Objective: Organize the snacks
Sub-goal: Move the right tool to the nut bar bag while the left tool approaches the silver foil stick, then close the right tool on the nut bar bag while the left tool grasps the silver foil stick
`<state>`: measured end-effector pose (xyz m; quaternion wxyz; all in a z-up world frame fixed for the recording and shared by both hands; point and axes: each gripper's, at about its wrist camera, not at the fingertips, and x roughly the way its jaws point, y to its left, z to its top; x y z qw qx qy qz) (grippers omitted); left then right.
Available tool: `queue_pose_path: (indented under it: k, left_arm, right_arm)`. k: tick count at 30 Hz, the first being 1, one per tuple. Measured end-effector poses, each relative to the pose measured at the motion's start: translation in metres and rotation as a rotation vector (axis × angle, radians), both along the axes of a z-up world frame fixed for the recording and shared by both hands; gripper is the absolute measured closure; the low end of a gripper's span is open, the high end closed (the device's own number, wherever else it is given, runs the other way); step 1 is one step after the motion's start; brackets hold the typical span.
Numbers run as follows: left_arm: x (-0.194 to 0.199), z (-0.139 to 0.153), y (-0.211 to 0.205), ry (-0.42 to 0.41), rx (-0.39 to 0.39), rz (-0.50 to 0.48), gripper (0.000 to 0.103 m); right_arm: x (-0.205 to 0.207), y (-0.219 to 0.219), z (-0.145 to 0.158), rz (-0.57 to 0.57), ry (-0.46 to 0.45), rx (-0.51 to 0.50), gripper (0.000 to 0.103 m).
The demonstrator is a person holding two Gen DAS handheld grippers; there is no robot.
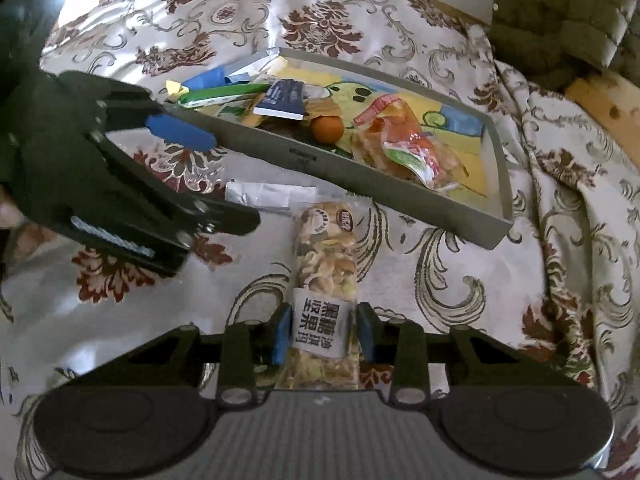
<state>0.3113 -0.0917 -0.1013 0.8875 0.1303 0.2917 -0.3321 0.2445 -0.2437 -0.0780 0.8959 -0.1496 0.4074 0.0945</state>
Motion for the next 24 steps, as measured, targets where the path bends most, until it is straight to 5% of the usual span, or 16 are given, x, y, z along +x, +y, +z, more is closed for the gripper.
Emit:
queue_pose_path:
  k: [7,12,21,24]
  left_arm:
    - [0.014,-0.01,-0.006,-0.004,0.088,-0.005,0.055]
    - [0.019,-0.011,-0.012,0.026,0.116,0.003,0.06]
    - [0.017,-0.015,-0.015,0.031,0.127,0.004,0.053]
    - [0.013,-0.015,-0.017,0.02,0.142,-0.008,0.067]
  right_arm:
    - [0.007,-0.005,-0.003,-0.011,0.024,0.047,0.063]
    - [0.012,0.001,-0.008,-0.003,0.012,0.026,0.061]
    - [0.021,0.003,-0.017,-0.011,0.016,0.026,0.059]
    - [0.022,0.001,-0.017,-0.013,0.018,0.032,0.058]
